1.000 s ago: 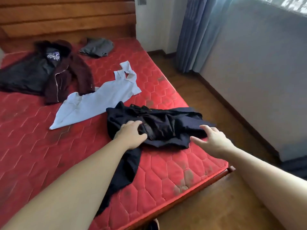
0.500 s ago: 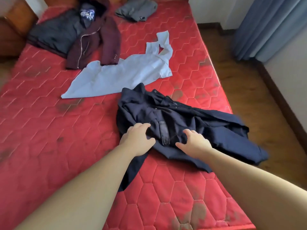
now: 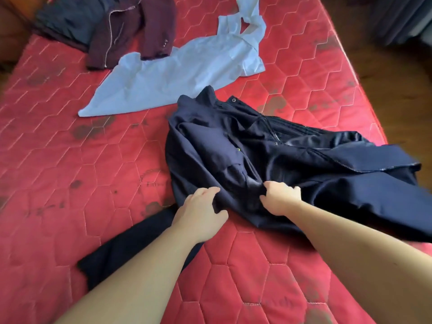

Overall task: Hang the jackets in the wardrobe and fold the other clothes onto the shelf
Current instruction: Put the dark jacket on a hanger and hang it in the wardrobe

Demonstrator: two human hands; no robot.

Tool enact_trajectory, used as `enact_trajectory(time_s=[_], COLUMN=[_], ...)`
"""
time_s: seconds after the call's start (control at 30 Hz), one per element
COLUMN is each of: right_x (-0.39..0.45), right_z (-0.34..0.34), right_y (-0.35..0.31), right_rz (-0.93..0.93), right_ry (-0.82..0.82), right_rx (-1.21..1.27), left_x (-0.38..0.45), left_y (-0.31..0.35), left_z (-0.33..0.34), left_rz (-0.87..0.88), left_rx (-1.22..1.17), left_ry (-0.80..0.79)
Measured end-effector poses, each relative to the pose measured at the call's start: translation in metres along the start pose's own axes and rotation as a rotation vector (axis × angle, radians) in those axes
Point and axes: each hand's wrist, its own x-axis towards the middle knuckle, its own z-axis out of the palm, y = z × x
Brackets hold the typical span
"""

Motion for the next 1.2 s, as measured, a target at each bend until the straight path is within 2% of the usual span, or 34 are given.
enact_trajectory(time_s=[0.1, 0.23, 0.27, 0.3, 0.33, 0.37, 0.4, 0.43, 0.53, 0.57, 0.67, 0.7, 0.73, 0.8, 0.83, 0.87, 0.93, 1.0, 1.07, 1.13, 1.2], right_x=[-0.031, -0.074, -0.079, -0.077, -0.072, -0.064, -0.057, -0.049, -0.042, -0.045, -0.079, -0.093, -0.108, -0.133, -0.143, -0.151, -0.163, -0.173, -0.18, -0.184, -0.188], right_z=[0.0, -0.006, -0.009, -0.011, -0.013, -0.014, -0.013, -0.01, 0.003, 0.009, 0.012, 0.012, 0.01, 0.003, 0.0, -0.002, -0.01, -0.028, -0.055, -0.09, -0.131], right_y=[-0.002, -0.006, -0.004, 0.0, 0.005, 0.01, 0.016, 0.021, 0.028, 0.025, 0.004, -0.006, -0.016, -0.038, -0.045, -0.05, -0.053, -0.052, -0.052, -0.055, -0.062], right_rz=[-0.095, -0.263, -0.248, -0.218, -0.193, -0.182, -0.152, -0.095, 0.165, 0.154, -0.06, -0.145, -0.233, -0.385, -0.435, -0.472, -0.527, -0.524, -0.478, -0.399, -0.31], right_ry=[-0.075, -0.434, -0.389, -0.235, 0.005, 0.238, 0.359, 0.374, 0.092, 0.054, 0.195, 0.238, 0.267, 0.263, 0.231, 0.207, 0.156, 0.017, -0.108, -0.078, 0.103], right_rx=[-0.011, -0.034, 0.029, 0.112, 0.132, 0.048, -0.077, -0.132, 0.056, 0.116, 0.123, 0.105, 0.098, 0.063, 0.021, -0.018, 0.001, 0.195, 0.471, 0.607, 0.608], left_x=[0.001, 0.0, 0.001, 0.003, 0.007, 0.009, 0.011, 0.012, 0.014, 0.012, 0.013, 0.014, 0.016, 0.015, 0.011, 0.009, 0.002, -0.008, -0.02, -0.036, -0.055], left_y=[0.01, 0.023, 0.024, 0.024, 0.023, 0.022, 0.02, 0.017, 0.007, 0.005, 0.01, 0.016, 0.023, 0.042, 0.049, 0.052, 0.051, 0.047, 0.047, 0.053, 0.066], left_z=[0.001, 0.021, 0.029, 0.036, 0.044, 0.05, 0.057, 0.064, 0.075, 0.074, 0.056, 0.045, 0.034, 0.013, 0.007, 0.003, -0.006, -0.025, -0.056, -0.095, -0.141], left_rz=[0.011, 0.048, 0.051, 0.045, 0.029, 0.009, -0.008, -0.016, -0.062, -0.098, -0.168, -0.203, -0.245, -0.36, -0.391, -0.387, -0.367, -0.341, -0.255, -0.138, -0.04], left_rx=[-0.028, 0.031, 0.078, 0.13, 0.17, 0.194, 0.207, 0.205, -0.001, -0.101, -0.287, -0.371, -0.489, -0.716, -0.754, -0.757, -0.709, -0.723, -0.697, -0.638, -0.606], left_ry=[0.011, -0.041, -0.067, -0.096, -0.126, -0.156, -0.176, -0.184, -0.16, -0.111, 0.211, 0.245, 0.197, -0.042, -0.15, -0.189, -0.078, 0.065, 0.141, 0.133, 0.136])
